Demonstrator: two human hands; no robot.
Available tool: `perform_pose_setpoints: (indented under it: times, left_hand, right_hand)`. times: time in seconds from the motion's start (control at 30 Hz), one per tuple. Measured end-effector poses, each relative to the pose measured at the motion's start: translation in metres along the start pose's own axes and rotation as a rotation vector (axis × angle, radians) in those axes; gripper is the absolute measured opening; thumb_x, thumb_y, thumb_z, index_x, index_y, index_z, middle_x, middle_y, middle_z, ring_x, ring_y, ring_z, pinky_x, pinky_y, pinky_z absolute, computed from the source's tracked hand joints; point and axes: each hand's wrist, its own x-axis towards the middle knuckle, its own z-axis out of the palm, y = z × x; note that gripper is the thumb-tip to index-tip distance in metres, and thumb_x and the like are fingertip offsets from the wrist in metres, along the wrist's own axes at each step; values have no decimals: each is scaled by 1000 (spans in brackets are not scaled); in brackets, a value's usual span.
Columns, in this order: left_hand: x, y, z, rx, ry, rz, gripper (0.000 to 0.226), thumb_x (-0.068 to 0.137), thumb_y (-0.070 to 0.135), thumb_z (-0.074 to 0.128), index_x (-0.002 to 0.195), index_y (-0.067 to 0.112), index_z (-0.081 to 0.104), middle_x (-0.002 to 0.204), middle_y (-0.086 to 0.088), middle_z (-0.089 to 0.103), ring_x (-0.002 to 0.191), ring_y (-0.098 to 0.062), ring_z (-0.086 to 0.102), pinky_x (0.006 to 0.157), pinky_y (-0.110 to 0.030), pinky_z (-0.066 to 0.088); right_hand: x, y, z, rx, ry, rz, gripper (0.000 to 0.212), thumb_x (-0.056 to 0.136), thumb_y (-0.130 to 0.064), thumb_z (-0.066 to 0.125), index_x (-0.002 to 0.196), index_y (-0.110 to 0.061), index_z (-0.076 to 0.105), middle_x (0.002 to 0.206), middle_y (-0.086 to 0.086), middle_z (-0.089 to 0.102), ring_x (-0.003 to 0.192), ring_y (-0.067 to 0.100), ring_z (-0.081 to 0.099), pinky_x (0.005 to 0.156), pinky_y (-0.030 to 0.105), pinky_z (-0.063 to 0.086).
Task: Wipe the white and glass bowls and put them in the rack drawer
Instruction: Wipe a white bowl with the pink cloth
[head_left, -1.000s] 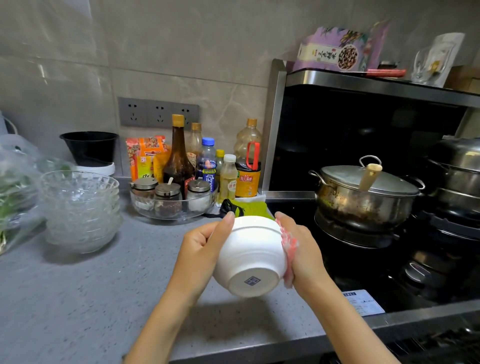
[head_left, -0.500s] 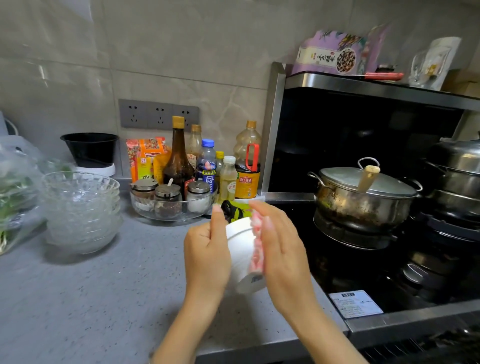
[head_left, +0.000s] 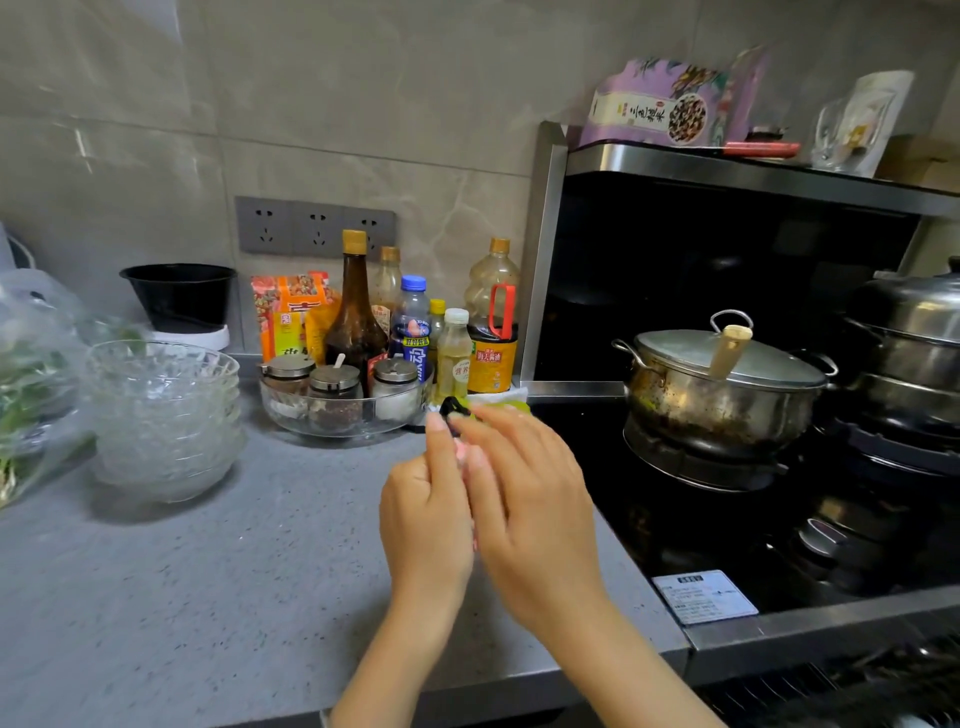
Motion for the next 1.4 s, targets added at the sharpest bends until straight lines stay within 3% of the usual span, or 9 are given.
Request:
perform_pose_setpoints:
  times: [0.1, 0.27, 0.37, 0.5, 0.6, 0.87, 1.0, 1.2, 1.4]
  left_hand:
    - [-1, -3, -2, 29, -42, 40, 67, 83, 68, 36, 42, 18, 55, 37, 3, 48, 43, -15, 48, 51, -35, 38]
    - [0, 6, -16, -117, -164, -16, 68, 68, 65, 71, 64, -3, 65, 62, -25, 62, 53, -21, 60, 52, -31, 42]
    - [4, 11, -23, -235, -247, -122, 37, 64, 50, 65, 62, 14, 76, 65, -14, 71, 55, -21, 67, 48, -25, 50]
    - [12, 10, -31, -196, -371, -138, 41, 73, 46, 56, 68, 11, 77, 68, -13, 72, 58, -21, 68, 53, -24, 53]
    - [20, 9, -36, -34, -475, 4, 60, 85, 52, 48, 83, -3, 71, 71, -16, 71, 64, -26, 66, 60, -29, 50]
    - [15, 13, -24, 212, -458, 294, 66, 90, 51, 41, 45, 4, 36, 40, -9, 35, 38, -21, 35, 42, -30, 22]
    - [8, 5, -20, 136, -241, 206, 72, 92, 58, 43, 40, 9, 32, 38, -7, 32, 37, -21, 33, 40, -30, 21]
    - [0, -10, -8, 46, -74, 36, 72, 88, 62, 31, 41, 11, 50, 38, -4, 51, 42, -21, 51, 49, -43, 42]
    - [-5, -7, -10, 0, -53, 8, 96, 86, 74, 30, 66, -17, 51, 56, -30, 56, 49, -38, 55, 49, -38, 36]
  right_hand:
    - [3, 6, 3, 71, -10, 14, 36, 97, -33, 35, 108, -22, 68, 107, -11, 65, 105, 8, 58, 92, 30, 43]
    - [21, 7, -22, 867, -108, 779, 26, 98, -32, 48, 90, -13, 65, 59, -9, 65, 52, 1, 59, 46, 20, 45]
    - [16, 11, -28, 1003, -48, 983, 28, 91, -31, 53, 87, -7, 67, 57, 2, 55, 53, 21, 53, 53, 41, 48]
    - [10, 14, -31, 868, -92, 864, 65, 98, -25, 44, 33, -22, 43, 35, -8, 34, 30, 9, 34, 37, 22, 25]
    - [15, 18, -36, 848, -129, 755, 65, 101, -20, 43, 36, -19, 38, 30, -8, 34, 25, 3, 33, 32, 14, 25]
    - [14, 17, -29, 741, -199, 415, 55, 94, -30, 49, 44, -12, 38, 40, 3, 36, 38, 9, 33, 42, 19, 26]
    - [3, 14, -17, 776, -100, 497, 56, 98, -47, 42, 86, 1, 67, 81, 6, 69, 74, 14, 65, 65, 22, 49]
    - [-12, -3, 7, 20, -13, -28, 43, 99, -37, 31, 128, -25, 60, 134, -12, 56, 133, 11, 42, 113, 31, 26]
    - [4, 12, -6, 733, -86, 492, 42, 90, -44, 39, 115, -24, 67, 117, -7, 65, 105, -3, 59, 83, 9, 43]
